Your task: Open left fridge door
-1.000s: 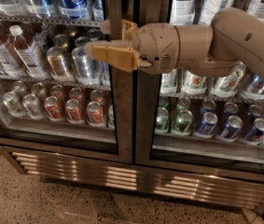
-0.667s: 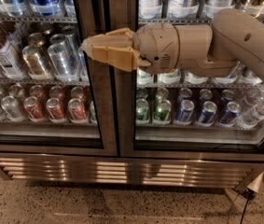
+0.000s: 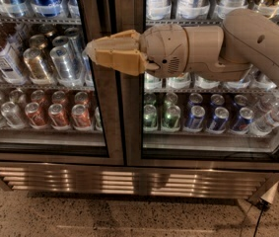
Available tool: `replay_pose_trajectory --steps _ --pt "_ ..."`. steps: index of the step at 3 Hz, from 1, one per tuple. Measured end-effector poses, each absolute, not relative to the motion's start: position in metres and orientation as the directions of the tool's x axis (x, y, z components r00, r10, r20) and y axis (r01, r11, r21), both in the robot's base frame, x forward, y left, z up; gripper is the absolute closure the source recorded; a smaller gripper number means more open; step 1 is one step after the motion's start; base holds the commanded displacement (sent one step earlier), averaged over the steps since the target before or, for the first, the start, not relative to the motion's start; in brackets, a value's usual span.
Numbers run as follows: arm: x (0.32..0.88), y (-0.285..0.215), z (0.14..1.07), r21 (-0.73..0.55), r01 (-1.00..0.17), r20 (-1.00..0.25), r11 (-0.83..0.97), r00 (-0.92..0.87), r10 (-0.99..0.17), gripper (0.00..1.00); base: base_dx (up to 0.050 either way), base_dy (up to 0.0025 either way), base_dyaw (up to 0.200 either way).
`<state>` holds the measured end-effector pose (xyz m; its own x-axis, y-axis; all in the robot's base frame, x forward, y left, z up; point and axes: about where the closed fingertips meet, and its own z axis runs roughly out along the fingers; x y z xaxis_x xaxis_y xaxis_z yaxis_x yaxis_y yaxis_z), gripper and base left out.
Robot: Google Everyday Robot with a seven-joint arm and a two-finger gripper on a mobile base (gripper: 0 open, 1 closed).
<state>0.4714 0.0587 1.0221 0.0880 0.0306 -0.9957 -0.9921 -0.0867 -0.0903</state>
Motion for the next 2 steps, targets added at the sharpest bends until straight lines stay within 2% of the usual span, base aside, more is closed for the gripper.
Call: replay_pose_trajectory --steps 2 --pt "0.4714 0.0588 1.0222 -0.090 -0.992 -0.996 -0.087 0.088 0.031 0.35 0.000 0.00000 0.000"
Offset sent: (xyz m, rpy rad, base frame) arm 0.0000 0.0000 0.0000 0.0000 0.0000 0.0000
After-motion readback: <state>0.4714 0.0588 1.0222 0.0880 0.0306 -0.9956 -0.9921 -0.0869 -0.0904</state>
